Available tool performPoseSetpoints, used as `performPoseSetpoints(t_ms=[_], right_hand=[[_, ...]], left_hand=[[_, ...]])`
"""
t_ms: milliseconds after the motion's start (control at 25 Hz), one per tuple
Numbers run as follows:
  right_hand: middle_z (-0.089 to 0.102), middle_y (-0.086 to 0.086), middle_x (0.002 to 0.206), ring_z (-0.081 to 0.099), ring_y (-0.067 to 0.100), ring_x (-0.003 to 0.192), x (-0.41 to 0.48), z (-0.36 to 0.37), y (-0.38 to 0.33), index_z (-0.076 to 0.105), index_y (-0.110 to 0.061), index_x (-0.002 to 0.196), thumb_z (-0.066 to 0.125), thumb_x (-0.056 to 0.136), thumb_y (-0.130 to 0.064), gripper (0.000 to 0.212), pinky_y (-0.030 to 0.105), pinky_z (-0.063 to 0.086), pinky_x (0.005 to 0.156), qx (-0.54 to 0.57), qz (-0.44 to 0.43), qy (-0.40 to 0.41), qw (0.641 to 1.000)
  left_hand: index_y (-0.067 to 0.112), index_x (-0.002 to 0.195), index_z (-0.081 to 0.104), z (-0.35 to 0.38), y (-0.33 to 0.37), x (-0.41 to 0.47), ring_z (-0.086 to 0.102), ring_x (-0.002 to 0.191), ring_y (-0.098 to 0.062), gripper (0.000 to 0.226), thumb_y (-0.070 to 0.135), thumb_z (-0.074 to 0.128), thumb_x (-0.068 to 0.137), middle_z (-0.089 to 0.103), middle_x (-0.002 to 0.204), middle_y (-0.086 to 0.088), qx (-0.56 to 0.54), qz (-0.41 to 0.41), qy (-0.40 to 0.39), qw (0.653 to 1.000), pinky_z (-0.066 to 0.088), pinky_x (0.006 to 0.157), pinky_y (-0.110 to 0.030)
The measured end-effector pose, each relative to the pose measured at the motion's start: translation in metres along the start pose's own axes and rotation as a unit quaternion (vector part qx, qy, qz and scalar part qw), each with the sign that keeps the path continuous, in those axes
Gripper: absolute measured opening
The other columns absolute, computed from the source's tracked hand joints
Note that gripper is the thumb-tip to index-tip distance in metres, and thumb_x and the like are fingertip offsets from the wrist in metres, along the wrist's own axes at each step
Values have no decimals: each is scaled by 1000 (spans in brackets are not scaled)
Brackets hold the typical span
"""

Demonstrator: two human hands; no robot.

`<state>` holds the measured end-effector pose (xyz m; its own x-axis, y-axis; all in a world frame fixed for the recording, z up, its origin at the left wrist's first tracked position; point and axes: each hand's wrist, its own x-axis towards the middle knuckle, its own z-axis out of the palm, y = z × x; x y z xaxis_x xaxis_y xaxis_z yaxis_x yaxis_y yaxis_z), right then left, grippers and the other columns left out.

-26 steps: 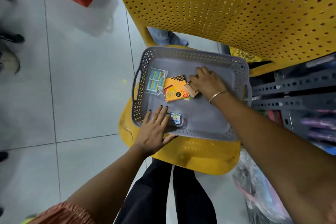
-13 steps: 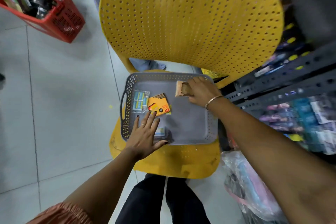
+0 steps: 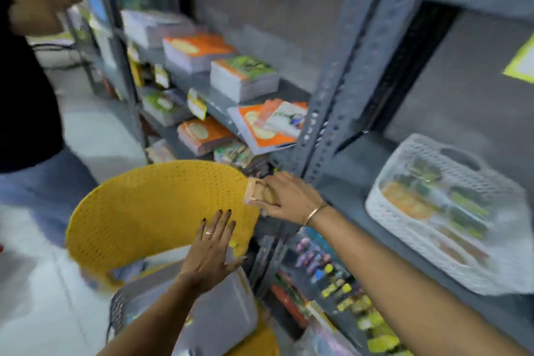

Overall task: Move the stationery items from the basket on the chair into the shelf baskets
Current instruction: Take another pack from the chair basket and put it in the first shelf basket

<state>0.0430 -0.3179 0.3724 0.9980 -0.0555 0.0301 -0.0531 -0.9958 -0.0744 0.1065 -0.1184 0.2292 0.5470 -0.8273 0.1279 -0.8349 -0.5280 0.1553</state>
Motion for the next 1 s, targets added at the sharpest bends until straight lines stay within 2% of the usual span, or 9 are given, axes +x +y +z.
performPoseSetpoints(t_ms=[120,280,440,520,680,840,1000], right_hand=[[56,14,115,48,30,112,-37,-54,28,50,-10,121,60,79,-38,52,42,44,87,-16,67,23,997],[56,12,117,48,28,112,-88,-96,73,48,-12,122,63,79,-34,50,37,42,90,-33,141,50,988],[58,9,116,51,26,111,-139,-113,123,52,-16,116,60,81,-50,50,35,43,90,-29,236,71,969],[57,9,119,50,27,114,-163,-111,144,52,-15,117,60,80,-54,54,37,43,94,-23,280,46,959],[56,11,121,52,28,114,-205,-98,175,51,-12,117,56,80,-58,59,37,45,92,7,363,-34,931],[59,12,120,54,24,95,-231,-82,193,46,-12,116,60,78,-50,55,33,45,78,51,411,-113,903],[57,12,124,54,25,98,-235,-76,197,39,-13,124,59,81,-53,62,29,42,70,74,412,-136,898]], left_hand=[[1,126,54,-29,43,46,35,130,-30,88,68,11,89,47,138,-18,6,77,27,997,22,102,-48],[1,121,58,-47,96,91,41,125,-29,86,66,12,90,53,132,-16,14,162,22,986,24,100,-42],[4,125,55,-48,141,127,43,125,-27,79,66,22,87,51,135,-13,9,228,30,973,32,103,-42],[5,124,55,-44,157,138,47,123,-28,79,65,31,81,53,133,-13,13,240,17,971,44,96,-43],[3,121,59,-39,176,159,53,118,-29,81,65,35,75,57,129,-15,29,235,-15,971,47,89,-49],[4,123,57,-32,183,172,51,120,-29,81,66,31,77,56,129,-14,39,245,-20,968,43,95,-50],[7,134,46,-27,182,176,41,129,-28,87,71,23,79,47,139,-12,35,240,-14,970,32,105,-48]])
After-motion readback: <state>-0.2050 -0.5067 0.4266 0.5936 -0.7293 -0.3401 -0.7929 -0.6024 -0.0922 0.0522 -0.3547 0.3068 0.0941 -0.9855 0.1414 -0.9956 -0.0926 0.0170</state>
